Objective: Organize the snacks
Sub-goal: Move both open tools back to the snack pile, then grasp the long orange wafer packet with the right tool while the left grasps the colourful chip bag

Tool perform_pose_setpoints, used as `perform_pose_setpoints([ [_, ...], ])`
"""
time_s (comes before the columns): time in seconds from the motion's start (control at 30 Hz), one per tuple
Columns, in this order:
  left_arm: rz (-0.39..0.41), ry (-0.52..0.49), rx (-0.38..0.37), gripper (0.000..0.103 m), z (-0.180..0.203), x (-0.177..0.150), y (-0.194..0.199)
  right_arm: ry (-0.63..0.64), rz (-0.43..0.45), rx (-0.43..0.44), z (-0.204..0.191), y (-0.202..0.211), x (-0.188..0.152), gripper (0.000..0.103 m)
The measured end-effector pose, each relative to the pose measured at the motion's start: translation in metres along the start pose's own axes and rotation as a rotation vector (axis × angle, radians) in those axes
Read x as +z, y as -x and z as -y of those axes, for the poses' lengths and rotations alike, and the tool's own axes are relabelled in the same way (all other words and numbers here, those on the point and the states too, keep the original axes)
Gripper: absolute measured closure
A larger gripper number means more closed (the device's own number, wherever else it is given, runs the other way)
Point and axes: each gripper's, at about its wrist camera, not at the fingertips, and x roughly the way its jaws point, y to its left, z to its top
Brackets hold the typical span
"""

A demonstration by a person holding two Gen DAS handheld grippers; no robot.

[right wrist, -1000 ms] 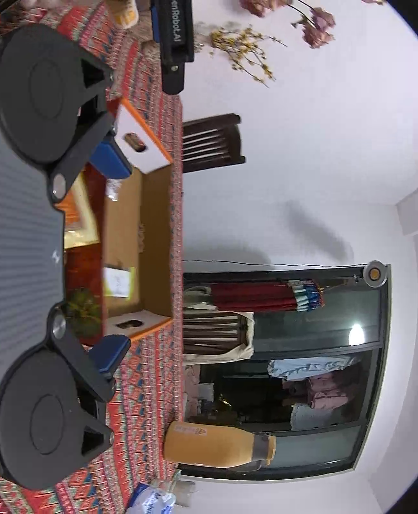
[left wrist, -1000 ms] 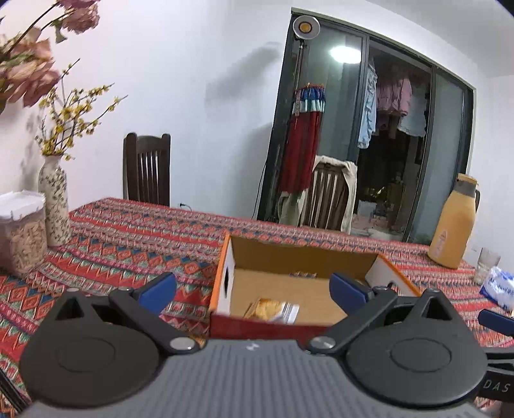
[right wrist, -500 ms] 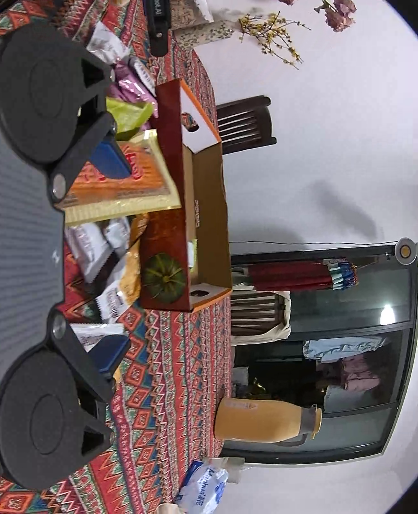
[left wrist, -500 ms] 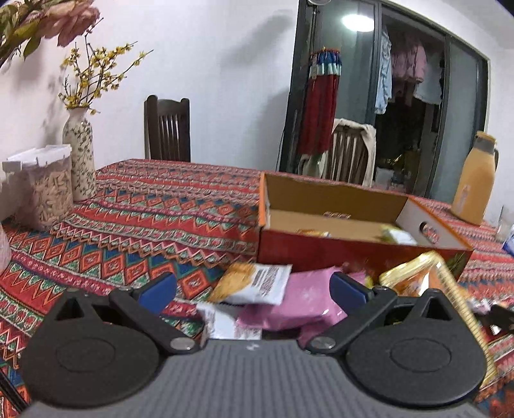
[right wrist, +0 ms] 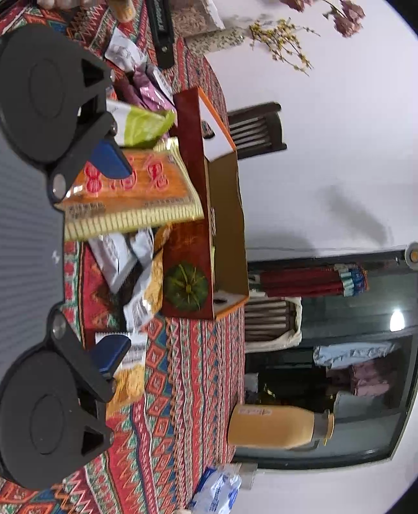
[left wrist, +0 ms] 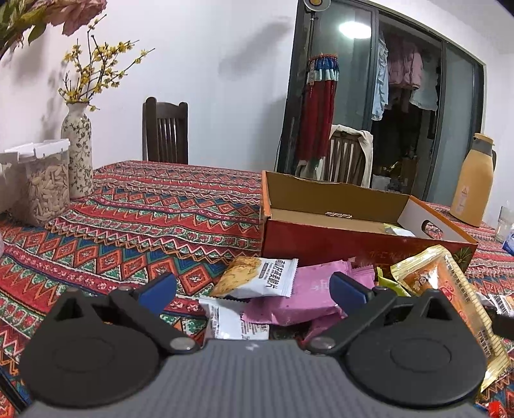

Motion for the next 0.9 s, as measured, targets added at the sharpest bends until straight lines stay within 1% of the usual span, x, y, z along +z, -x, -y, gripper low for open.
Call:
perform_pose_setpoints([
  [0.2,-0.001,0.015,-0.009,0.0,-0.003,0.0,-0.001,0.064,-0.029,0.037,-0.021,-0.015,0.003,0.0],
  [0.3,-0.005,0.021,-0.013,0.0,-0.003,0.0,-0.001,0.115,-0.044,0.045,-0.032,-0.023,0.007,0.007],
  [0.37,-0.005,0.027,-0.015,0.0,-0.004,0.0,-0.001,0.144,-0.052,0.047,-0.038,-0.028,0.009,0.014],
  [0.43,-0.006,0.033,-0.019,0.0,-0.005,0.0,-0.001,0.166,-0.064,0.049,-0.043,-0.033,0.011,0.015],
  [0.47,-0.007,0.037,-0.021,0.0,-0.006,0.0,-0.002,0.175,-0.069,0.047,-0.046,-0.035,0.011,0.02],
  [0.57,-0.009,0.047,-0.028,0.0,-0.007,0.0,-0.002,0.195,-0.083,0.047,-0.052,-0.039,0.01,0.029],
  [0.67,-0.012,0.054,-0.036,0.0,-0.008,-0.001,-0.002,0.223,-0.088,0.036,-0.058,-0.041,0.008,0.034],
  [0.83,-0.014,0.063,-0.045,0.0,-0.009,-0.001,-0.002,0.284,-0.101,0.032,-0.067,-0.044,0.006,0.036],
  [0.9,-0.013,0.066,-0.047,0.0,-0.009,-0.001,-0.002,0.303,-0.102,0.037,-0.07,-0.044,0.006,0.042],
])
